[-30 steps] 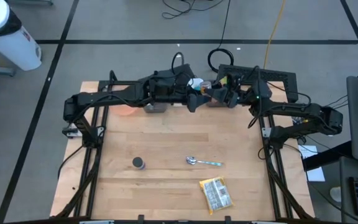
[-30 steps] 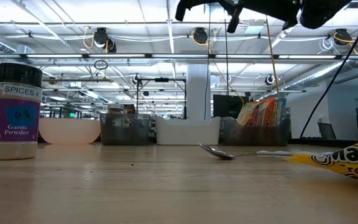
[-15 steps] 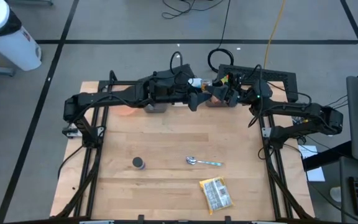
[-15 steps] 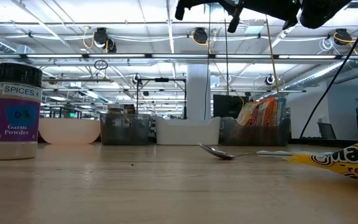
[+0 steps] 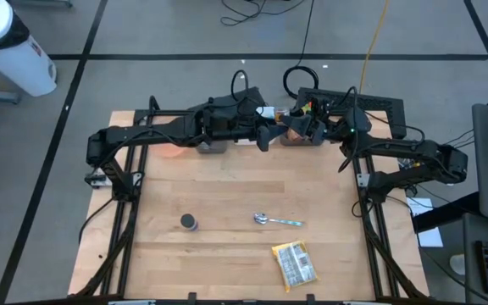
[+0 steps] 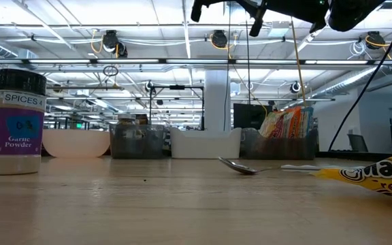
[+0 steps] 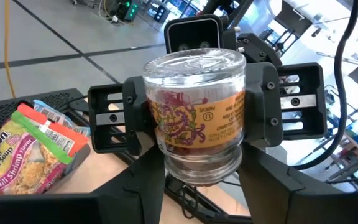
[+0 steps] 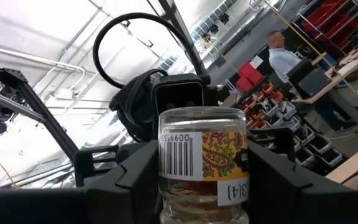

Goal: Pick & Place Food Item
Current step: Put the brown seasoning bottle into the left black bin

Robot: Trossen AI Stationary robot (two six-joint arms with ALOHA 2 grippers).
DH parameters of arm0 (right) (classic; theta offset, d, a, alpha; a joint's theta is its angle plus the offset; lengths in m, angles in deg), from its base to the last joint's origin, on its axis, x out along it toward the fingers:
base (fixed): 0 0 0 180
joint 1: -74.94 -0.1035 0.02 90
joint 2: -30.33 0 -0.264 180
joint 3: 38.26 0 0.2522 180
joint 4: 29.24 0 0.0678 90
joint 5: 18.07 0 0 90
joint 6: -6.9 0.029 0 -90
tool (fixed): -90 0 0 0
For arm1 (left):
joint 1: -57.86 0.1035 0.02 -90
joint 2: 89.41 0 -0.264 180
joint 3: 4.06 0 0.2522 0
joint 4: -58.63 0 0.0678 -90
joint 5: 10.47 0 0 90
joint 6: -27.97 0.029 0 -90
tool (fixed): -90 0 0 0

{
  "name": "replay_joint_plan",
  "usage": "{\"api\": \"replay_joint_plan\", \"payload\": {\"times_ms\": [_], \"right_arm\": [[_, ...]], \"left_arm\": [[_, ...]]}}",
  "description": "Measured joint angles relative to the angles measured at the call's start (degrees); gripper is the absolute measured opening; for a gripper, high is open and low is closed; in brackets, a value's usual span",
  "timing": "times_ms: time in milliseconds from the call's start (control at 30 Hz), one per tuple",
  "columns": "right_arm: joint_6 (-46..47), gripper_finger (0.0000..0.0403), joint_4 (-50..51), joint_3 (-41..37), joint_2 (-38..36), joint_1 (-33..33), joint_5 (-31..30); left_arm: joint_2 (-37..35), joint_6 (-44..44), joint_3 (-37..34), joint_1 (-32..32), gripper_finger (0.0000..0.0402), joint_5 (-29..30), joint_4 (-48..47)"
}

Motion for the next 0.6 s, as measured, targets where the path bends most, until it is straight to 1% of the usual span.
{"api": "replay_joint_plan", "payload": {"times_ms": [467,600], "right_arm": [[-0.2,0.0186,0.0,0.0,0.0,0.0,0.3],[-0.4,0.0186,-0.1,0.0,0.0,0.0,0.3]], "left_arm": [[0.0,0.5,0.0,0.0,0.018,-0.1,-0.1],[0.0,-0.4,0.0,0.0,0.0208,0.0,0.5]]}}
